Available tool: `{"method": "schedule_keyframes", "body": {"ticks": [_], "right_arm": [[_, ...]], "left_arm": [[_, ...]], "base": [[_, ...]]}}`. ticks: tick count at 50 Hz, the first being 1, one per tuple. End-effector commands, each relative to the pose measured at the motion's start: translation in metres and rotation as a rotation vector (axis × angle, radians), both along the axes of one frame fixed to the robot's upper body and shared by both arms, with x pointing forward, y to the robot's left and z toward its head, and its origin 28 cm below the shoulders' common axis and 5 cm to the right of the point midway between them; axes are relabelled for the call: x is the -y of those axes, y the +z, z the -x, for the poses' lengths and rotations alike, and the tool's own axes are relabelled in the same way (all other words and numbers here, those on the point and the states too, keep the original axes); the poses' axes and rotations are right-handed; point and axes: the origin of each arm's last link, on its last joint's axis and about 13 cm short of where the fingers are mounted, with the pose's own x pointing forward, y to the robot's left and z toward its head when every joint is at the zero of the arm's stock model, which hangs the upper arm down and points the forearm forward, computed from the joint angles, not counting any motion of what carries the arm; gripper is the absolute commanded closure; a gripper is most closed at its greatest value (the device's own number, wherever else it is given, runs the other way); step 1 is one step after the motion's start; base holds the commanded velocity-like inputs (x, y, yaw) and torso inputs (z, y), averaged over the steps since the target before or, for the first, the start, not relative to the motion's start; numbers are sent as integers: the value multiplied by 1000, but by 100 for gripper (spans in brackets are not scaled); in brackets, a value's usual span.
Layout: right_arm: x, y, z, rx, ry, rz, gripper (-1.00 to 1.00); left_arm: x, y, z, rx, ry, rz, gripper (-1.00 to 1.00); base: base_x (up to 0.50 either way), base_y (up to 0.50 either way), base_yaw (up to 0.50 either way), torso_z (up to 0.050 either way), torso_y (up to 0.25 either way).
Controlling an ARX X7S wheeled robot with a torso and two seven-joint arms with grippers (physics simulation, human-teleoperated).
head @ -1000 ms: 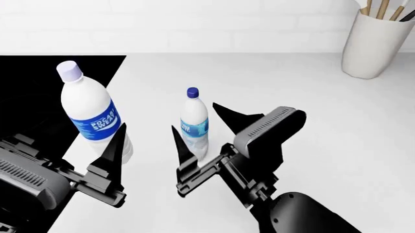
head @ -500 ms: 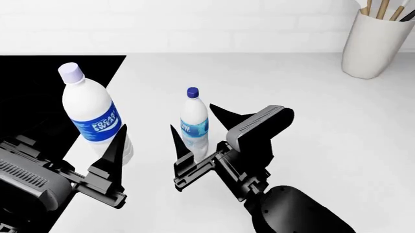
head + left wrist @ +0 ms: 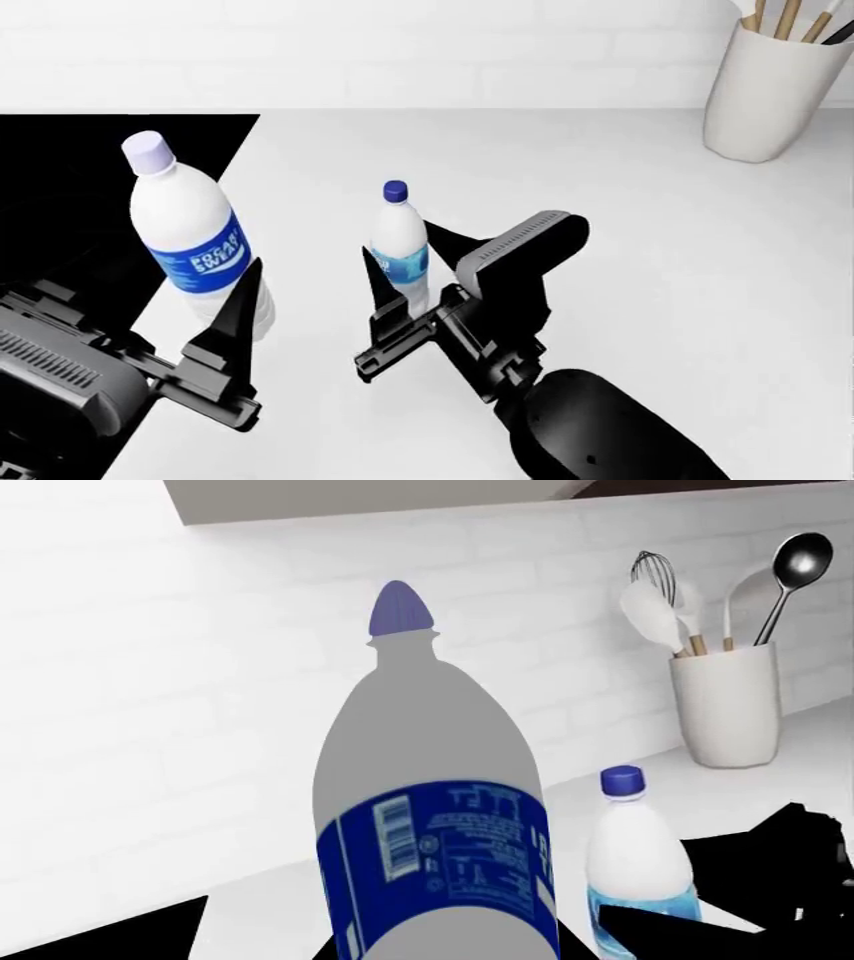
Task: Move the drinks to the dining counter.
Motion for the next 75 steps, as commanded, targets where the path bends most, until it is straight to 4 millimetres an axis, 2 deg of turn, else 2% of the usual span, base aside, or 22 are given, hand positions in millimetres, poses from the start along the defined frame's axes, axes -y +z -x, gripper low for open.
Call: {"method": "schedule_keyframes", "body": {"ticks": [1,13,22,34,62,75], "right_arm": [[-2,-5,-1,-15,10,8,100],[1,-5,0,5,-12,-25,100],[10,21,20,127,-62,-148,100],[17,36,38,233,-119,-268,100],[17,37,38,274,-129,-252,100],[16,34,37,277,-136,-242,100]], "left_arm": [[0,2,1,7,-1,13,100],[1,0,0,6,-3,15,100],[1,2,1,23,3,29,100],[3,7,5,70,5,69,100],[4,8,8,85,-14,73,100],[4,7,8,83,-14,73,100]], "base": [[0,0,0,0,0],[0,0,0,0,0],[0,0,0,0,0],[0,0,0,0,0],[-448,3,0,0,0],[-56,500,0,1,0]]}}
